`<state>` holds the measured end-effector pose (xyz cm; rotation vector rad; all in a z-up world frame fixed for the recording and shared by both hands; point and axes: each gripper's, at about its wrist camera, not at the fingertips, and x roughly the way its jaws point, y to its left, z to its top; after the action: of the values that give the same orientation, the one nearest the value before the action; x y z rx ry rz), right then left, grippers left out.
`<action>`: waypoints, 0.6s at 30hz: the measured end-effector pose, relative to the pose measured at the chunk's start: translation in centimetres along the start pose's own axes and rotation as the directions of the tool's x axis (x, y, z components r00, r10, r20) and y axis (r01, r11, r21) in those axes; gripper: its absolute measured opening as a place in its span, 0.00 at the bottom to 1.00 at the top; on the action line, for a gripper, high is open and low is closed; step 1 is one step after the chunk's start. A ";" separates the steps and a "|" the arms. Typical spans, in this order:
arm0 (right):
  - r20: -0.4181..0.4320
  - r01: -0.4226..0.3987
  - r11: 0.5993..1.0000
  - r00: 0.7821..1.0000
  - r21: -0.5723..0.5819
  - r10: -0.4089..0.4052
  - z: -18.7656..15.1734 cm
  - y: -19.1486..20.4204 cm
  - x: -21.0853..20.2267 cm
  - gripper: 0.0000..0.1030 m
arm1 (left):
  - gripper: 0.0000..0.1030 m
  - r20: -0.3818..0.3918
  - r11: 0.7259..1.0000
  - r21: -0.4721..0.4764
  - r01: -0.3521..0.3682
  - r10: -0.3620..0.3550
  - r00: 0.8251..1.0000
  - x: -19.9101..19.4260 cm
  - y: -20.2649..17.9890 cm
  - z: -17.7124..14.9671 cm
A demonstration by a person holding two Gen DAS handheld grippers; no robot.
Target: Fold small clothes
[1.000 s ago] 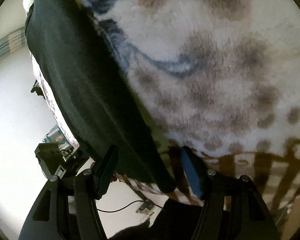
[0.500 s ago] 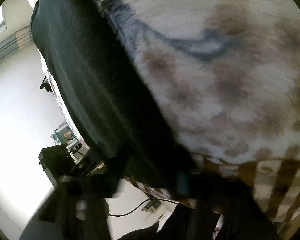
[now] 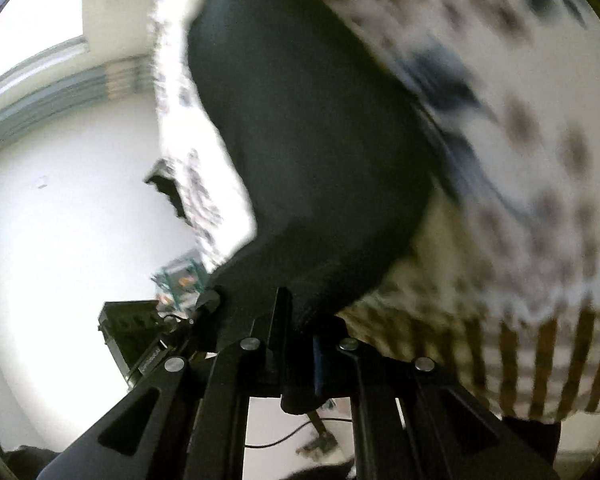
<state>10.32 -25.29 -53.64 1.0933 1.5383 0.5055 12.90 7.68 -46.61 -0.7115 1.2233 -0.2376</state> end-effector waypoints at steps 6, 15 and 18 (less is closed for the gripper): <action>0.143 -0.012 0.995 0.989 -0.098 0.026 8.5 7.7 -2.0 0.08 | 0.07 0.118 0.999 0.033 0.001 -0.005 0.993 1.7 -2.0 10.2; 0.289 0.114 0.981 0.955 -0.154 -0.065 28.2 15.5 -1.1 0.08 | 0.07 0.146 0.996 0.085 -0.034 0.022 0.989 10.1 -3.0 26.6; 0.308 0.166 0.977 0.944 -0.132 -0.119 33.7 16.5 0.1 0.08 | 0.08 0.116 0.996 0.082 -0.043 0.033 0.993 13.4 -2.8 30.6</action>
<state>47.67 -25.40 -50.00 0.8839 1.2779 0.3370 46.15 9.75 -50.34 -0.6197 1.1105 -0.2127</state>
